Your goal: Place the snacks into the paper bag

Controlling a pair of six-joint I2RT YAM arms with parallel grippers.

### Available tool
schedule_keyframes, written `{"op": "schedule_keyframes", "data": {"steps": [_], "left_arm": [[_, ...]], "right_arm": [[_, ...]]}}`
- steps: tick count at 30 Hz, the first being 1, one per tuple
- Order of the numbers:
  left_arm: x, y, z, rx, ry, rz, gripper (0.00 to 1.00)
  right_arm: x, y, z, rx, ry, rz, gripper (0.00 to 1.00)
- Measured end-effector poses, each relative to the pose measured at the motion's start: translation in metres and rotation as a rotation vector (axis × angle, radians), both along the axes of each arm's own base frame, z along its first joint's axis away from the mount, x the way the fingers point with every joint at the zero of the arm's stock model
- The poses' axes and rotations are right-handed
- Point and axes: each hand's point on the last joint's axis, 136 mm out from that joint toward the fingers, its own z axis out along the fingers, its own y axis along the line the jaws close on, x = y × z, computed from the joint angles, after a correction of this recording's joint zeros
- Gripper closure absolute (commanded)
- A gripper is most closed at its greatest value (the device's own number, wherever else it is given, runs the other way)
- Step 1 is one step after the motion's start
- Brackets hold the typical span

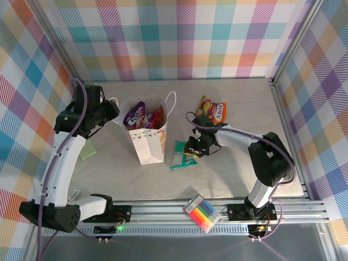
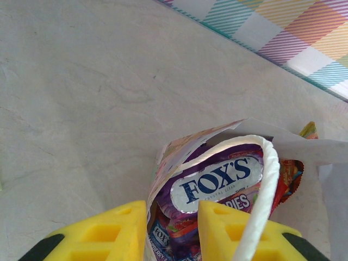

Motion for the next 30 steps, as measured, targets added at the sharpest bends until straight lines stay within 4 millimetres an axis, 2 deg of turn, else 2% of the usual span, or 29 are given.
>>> {"op": "schedule_keyframes", "data": {"steps": [13, 25, 30], "left_arm": [[-0.001, 0.000, -0.004, 0.002, 0.010, -0.001, 0.69], [-0.001, 0.000, -0.004, 0.002, 0.011, 0.000, 0.69], [-0.001, 0.000, -0.004, 0.002, 0.011, 0.000, 0.69]], "right_arm": [[0.002, -0.020, 0.016, -0.101, -0.063, 0.016, 0.77], [0.009, -0.036, 0.040, -0.179, -0.154, 0.029, 0.79], [0.012, -0.040, 0.056, -0.188, -0.202, 0.030, 0.80]]}}
